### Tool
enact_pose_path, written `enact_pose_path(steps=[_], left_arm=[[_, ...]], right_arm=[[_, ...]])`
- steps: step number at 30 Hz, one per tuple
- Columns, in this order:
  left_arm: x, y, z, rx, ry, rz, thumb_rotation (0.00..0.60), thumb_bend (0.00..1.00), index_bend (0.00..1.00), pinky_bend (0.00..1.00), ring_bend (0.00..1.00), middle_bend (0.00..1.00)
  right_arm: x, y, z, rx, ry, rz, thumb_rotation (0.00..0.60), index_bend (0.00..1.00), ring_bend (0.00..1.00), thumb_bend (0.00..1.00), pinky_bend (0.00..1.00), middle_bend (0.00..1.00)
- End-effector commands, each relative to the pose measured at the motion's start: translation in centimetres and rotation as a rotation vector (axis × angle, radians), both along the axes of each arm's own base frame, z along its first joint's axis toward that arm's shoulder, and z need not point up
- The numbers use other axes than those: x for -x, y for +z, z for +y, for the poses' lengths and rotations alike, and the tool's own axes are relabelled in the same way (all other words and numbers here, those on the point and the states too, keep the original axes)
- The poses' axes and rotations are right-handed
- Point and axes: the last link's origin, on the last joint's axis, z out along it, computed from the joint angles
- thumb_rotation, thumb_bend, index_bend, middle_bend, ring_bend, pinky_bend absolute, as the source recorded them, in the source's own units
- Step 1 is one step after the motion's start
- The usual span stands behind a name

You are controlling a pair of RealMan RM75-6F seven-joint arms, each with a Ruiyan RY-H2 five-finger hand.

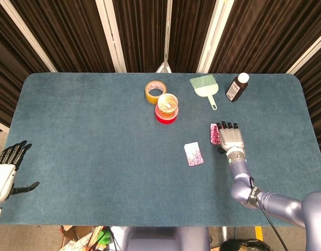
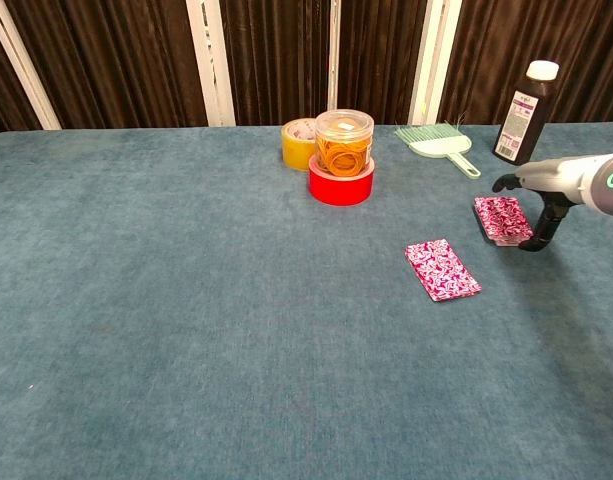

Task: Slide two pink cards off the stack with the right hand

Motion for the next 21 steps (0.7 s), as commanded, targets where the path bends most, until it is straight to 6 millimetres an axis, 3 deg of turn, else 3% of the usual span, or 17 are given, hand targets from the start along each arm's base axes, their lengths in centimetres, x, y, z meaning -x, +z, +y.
enact_pose_path(steps=[1, 21], left_arm=[[0.0, 0.0, 0.0, -0.001, 0.0, -0.001, 0.6, 0.0, 0.0, 0.04, 0.0, 0.0], [0.0, -0.2, -0.1, 0.015, 0.008, -0.008, 0.6, 0.0, 0.0, 0.04, 0.0, 0.0]], right_arm=[[-0.3, -0.1, -0.4, 0.01, 0.012, -0.006, 0.6, 0.0, 0.0, 0.35, 0.0, 0.0], [0.2, -0.1, -1.4, 0.009, -0.033, 0.012, 0.6, 0.0, 0.0, 0.35, 0.0, 0.0]])
